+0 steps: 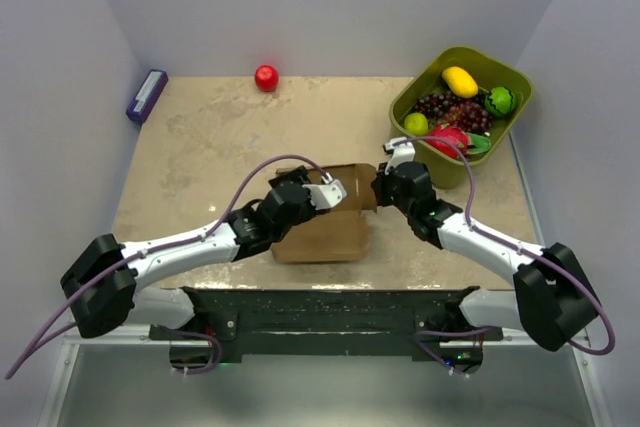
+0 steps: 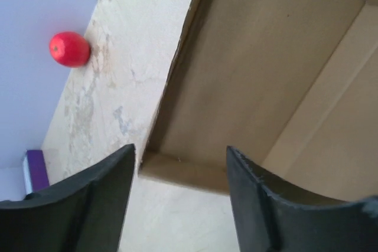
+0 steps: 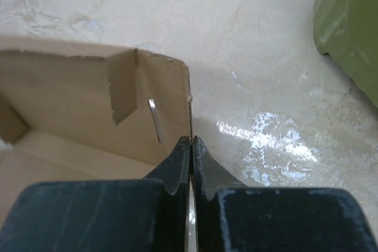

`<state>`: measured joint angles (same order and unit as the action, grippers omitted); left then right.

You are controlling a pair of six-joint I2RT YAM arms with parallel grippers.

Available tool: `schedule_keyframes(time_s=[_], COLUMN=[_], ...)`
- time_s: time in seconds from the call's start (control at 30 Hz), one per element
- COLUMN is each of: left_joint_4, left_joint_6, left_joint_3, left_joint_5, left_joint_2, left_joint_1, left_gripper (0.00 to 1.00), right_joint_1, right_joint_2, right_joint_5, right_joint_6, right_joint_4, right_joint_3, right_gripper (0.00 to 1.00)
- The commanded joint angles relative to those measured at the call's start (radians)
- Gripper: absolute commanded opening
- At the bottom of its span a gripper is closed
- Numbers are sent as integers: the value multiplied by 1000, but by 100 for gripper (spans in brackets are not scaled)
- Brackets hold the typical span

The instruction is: Fold the paper box

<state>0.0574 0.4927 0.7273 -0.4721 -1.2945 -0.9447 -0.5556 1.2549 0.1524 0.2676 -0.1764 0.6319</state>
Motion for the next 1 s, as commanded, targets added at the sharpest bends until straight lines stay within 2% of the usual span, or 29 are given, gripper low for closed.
schedule_keyframes(time_s=[0.0,0.07,0.17,0.3,0.37,0.5,0.7,0.83,0.97], left_joint_4=[18,-8,-2,131,185,257,366,386,378], left_joint_6=[-97,-144,-258,-484,-561,-692,-718,-743,-747], left_joint_3=[104,167,179,86,10,-42,-124,-186,-186], left_joint_5=[1,16,85,252,265,293,334,346,323], left_joint_2=[52,75,119,113,68,-12,-64,-150,-250], left_joint_1=[-5,-5,-6,-17,-20,-37,-98,-106,-106], left_gripper=[77,80,80,76,73,68,67,66,62], right_joint_1=[0,-1,-3,-4,-4,-7,-6,-6,-9], right_joint_2=[-29,-34,-38,-51,-61,-75,-66,-63,-66], right_joint_5=[-16,-17,-13,-2,-1,6,33,44,42], right_joint_6=[10,7,-7,-18,-21,-21,-10,10,38], right_joint_4=[-124,-143,-149,-156,-163,-163,-153,-137,-112], right_joint_3=[-57,-67,-75,-90,-98,-113,-110,-101,-84], right_gripper=[0,0,0,0,0,0,0,0,0])
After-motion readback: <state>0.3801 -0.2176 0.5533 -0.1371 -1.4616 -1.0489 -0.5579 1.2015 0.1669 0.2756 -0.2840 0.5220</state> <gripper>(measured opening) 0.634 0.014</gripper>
